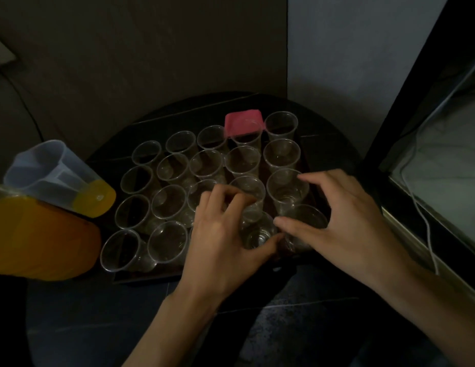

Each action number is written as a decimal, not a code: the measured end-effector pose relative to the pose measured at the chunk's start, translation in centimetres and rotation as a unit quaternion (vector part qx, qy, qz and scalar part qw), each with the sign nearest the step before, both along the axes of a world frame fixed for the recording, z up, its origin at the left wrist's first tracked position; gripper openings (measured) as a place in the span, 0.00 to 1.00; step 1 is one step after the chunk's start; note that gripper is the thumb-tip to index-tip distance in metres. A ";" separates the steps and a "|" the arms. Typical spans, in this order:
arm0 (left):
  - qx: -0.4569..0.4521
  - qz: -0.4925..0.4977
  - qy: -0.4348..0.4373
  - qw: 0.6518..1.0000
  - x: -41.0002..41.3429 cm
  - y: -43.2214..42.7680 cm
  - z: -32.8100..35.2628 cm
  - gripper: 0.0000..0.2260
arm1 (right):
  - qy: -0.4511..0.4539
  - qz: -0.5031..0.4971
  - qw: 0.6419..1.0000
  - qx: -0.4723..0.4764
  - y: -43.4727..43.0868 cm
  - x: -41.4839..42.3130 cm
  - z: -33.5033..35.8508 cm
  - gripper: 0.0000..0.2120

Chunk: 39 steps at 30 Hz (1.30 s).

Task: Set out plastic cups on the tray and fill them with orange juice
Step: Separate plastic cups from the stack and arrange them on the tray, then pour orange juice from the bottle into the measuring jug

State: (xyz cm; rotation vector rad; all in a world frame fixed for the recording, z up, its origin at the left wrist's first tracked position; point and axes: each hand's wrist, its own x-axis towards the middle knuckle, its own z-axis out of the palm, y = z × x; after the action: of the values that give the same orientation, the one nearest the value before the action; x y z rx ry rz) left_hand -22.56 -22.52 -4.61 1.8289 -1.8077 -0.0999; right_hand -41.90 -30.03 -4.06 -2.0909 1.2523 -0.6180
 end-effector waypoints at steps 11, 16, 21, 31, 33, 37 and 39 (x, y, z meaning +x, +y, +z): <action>-0.009 0.031 0.051 0.998 4.4 5.6 4.3 0.28 | -0.136 0.064 0.989 -0.008 1.3 7.0 4.0 0.37; -0.026 0.095 0.066 0.993 9.1 9.8 6.8 0.29 | -0.200 0.140 0.970 0.015 4.2 14.5 6.9 0.35; -0.110 0.180 0.050 0.976 13.5 13.4 8.1 0.25 | -0.189 0.219 0.957 0.011 6.9 22.5 10.2 0.32; -0.190 0.518 0.163 0.818 21.7 15.7 0.7 0.47 | -0.041 0.291 0.946 -0.136 9.1 38.6 14.8 0.30; -0.137 0.498 0.198 0.833 23.1 15.2 -0.4 0.54 | 0.019 0.304 0.937 -0.170 9.2 41.3 15.4 0.27; -0.124 0.467 0.269 0.833 24.8 14.1 -1.1 0.55 | 0.096 0.309 0.920 -0.223 9.1 44.3 16.3 0.28; -0.133 0.460 0.286 0.830 25.2 13.7 -1.0 0.55 | 0.112 0.291 0.910 -0.273 9.0 45.0 16.8 0.28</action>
State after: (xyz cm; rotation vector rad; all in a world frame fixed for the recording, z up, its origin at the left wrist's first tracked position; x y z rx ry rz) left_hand 2.66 -8.81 -5.62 1.9749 -0.4062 -0.0164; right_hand 3.12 -21.02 12.69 -2.8968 0.5144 -0.4904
